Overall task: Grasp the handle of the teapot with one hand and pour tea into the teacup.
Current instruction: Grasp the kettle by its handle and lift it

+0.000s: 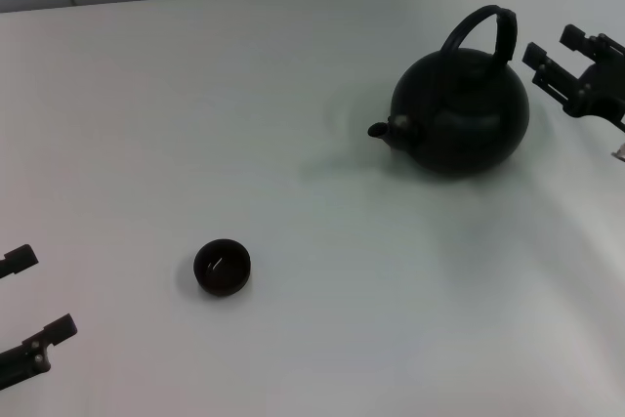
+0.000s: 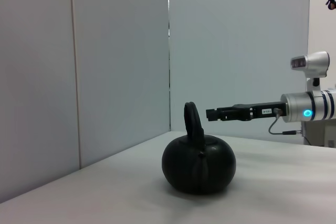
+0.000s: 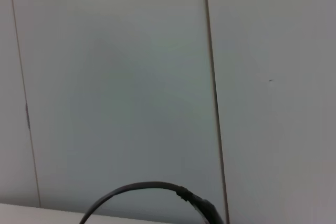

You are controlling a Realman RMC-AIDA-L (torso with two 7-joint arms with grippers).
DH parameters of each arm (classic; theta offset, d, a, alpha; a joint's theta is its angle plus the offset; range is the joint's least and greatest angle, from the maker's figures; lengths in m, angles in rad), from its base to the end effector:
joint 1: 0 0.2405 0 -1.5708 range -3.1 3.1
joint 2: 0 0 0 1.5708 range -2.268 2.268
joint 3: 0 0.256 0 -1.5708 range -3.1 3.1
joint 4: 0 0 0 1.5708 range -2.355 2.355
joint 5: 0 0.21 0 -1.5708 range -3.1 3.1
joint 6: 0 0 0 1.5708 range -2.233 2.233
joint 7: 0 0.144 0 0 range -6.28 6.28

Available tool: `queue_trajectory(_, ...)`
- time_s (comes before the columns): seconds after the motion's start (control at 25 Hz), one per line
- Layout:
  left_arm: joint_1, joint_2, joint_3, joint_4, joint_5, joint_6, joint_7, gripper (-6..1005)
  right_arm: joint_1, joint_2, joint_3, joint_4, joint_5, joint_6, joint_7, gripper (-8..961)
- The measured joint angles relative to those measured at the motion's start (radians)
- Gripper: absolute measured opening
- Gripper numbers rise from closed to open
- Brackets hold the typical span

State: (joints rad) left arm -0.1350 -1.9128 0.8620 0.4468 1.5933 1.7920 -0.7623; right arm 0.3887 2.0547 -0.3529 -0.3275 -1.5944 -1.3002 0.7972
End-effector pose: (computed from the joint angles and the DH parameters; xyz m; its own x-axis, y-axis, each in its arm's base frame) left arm -0.3512 0.1968 0.0453 0.7887 0.0448 0.6132 0.3272 -0.8749 -0.3570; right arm 0.3543 0.3145 0.0328 0.6876 -0.0953 -0.7198 -0.6798 -0.4327 -0.5921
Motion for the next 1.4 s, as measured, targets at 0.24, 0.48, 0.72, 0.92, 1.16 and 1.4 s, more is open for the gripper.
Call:
queue_trajectory(0.24,0.002,0.001,-0.001,-0.001,-0.004,0.000,0.000,813,0.036,-0.003,0.000,-0.025,-0.047,0.048,0.037,602)
queue_trajectory(0.48,0.002,0.004,-0.002,-0.002,-0.005,0.000,0.000,813,0.084,-0.007,-0.001,-0.029,-0.067,0.115,0.038,602)
queue_trajectory(0.72,0.001,0.006,-0.002,-0.002,-0.004,0.000,0.000,813,0.112,-0.010,-0.006,-0.030,-0.100,0.136,0.042,602)
queue_trajectory(0.92,0.004,0.005,-0.002,-0.001,-0.005,0.001,0.000,813,0.113,-0.010,-0.014,-0.030,-0.111,0.144,0.046,602)
queue_trajectory(1.16,0.003,0.002,-0.007,0.001,-0.006,0.001,-0.001,812,0.114,-0.013,-0.034,-0.030,-0.112,0.159,0.048,602)
queue_trajectory(1.4,0.003,-0.001,-0.026,0.001,-0.002,0.003,-0.001,812,0.131,-0.013,-0.053,-0.030,-0.113,0.181,0.048,593)
